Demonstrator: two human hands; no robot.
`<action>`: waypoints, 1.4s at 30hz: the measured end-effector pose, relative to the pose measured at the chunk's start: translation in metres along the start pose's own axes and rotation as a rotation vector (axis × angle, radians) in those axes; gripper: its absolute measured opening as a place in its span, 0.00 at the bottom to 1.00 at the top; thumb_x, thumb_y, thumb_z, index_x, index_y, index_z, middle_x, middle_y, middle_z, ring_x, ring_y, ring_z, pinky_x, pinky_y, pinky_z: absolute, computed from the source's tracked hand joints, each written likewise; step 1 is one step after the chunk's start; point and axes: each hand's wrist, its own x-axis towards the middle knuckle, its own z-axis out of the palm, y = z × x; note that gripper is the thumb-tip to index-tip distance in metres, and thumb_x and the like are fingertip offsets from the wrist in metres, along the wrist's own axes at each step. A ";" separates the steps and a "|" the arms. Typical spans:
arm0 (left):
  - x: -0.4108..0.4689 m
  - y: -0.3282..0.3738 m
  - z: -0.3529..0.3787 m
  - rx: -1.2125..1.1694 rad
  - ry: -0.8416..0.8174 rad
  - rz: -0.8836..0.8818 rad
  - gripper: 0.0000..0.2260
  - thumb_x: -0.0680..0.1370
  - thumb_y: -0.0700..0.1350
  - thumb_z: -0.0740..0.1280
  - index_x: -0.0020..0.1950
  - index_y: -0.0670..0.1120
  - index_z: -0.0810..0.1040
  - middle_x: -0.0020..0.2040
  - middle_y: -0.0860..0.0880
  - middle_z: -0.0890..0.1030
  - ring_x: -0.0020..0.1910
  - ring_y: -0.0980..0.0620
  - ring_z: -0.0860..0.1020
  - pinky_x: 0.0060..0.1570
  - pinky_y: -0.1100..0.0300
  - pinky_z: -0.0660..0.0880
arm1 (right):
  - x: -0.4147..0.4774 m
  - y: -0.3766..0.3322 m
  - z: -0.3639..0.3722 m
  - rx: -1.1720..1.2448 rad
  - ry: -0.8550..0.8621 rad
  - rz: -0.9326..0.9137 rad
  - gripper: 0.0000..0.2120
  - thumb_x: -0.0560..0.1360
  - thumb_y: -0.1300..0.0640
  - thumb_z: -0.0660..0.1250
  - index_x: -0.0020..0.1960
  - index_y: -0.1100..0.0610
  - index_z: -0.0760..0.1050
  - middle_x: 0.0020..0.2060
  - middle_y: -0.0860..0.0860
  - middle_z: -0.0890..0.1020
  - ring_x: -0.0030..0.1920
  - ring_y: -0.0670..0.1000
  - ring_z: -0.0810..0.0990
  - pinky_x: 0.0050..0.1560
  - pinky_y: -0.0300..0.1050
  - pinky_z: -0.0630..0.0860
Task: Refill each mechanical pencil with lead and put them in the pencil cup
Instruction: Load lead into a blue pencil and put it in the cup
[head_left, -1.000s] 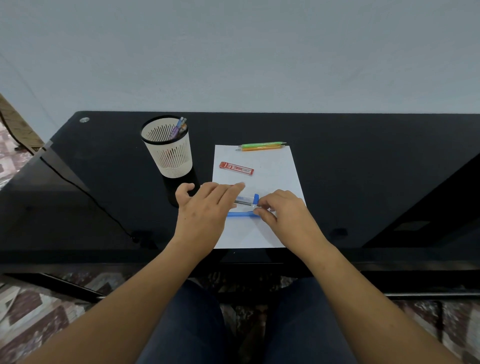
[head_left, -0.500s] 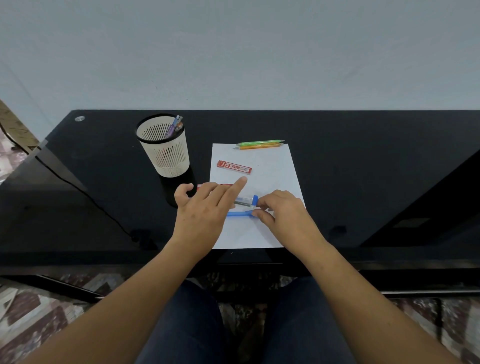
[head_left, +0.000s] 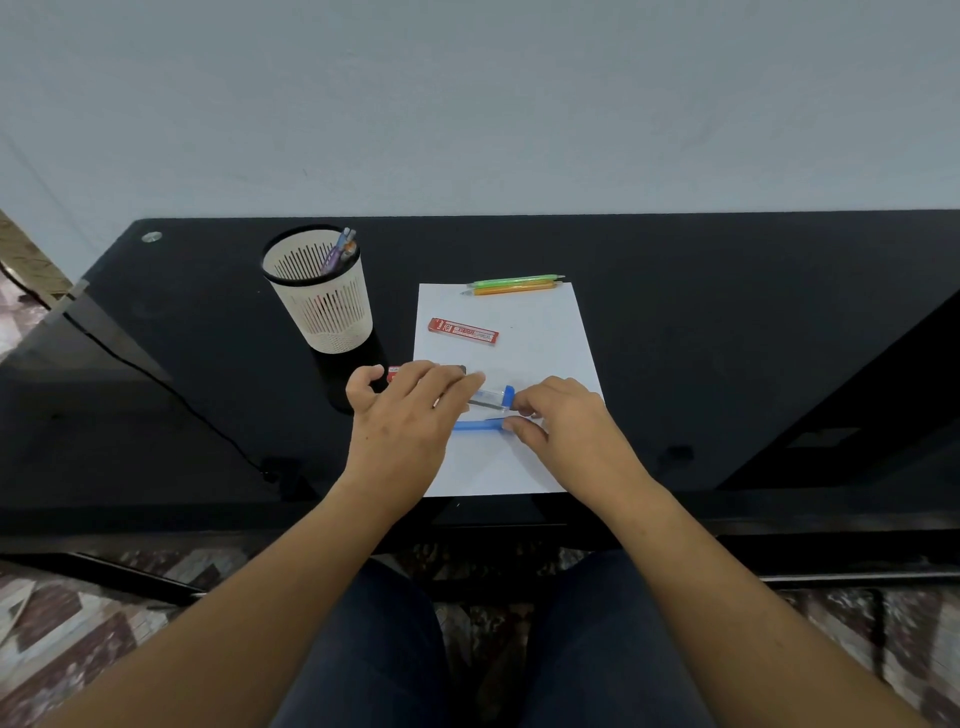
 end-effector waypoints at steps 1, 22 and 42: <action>0.000 0.001 0.000 0.003 -0.002 -0.010 0.28 0.69 0.35 0.75 0.67 0.49 0.75 0.54 0.52 0.81 0.55 0.49 0.77 0.57 0.46 0.60 | 0.000 0.000 -0.001 0.001 0.001 -0.001 0.13 0.78 0.48 0.64 0.58 0.53 0.77 0.51 0.49 0.79 0.52 0.48 0.73 0.57 0.47 0.71; 0.000 0.004 -0.006 -0.041 -0.085 -0.162 0.19 0.67 0.38 0.78 0.56 0.48 0.81 0.53 0.49 0.82 0.52 0.47 0.80 0.58 0.45 0.58 | -0.004 0.003 0.004 0.054 0.063 -0.037 0.07 0.78 0.52 0.64 0.53 0.51 0.79 0.48 0.46 0.80 0.49 0.46 0.75 0.56 0.50 0.73; -0.001 -0.002 -0.016 -0.137 -0.399 -0.669 0.17 0.83 0.47 0.57 0.72 0.52 0.63 0.44 0.56 0.75 0.44 0.55 0.73 0.59 0.53 0.55 | -0.014 0.001 -0.006 0.072 0.279 0.015 0.05 0.76 0.54 0.66 0.50 0.52 0.79 0.48 0.46 0.80 0.46 0.45 0.77 0.52 0.50 0.77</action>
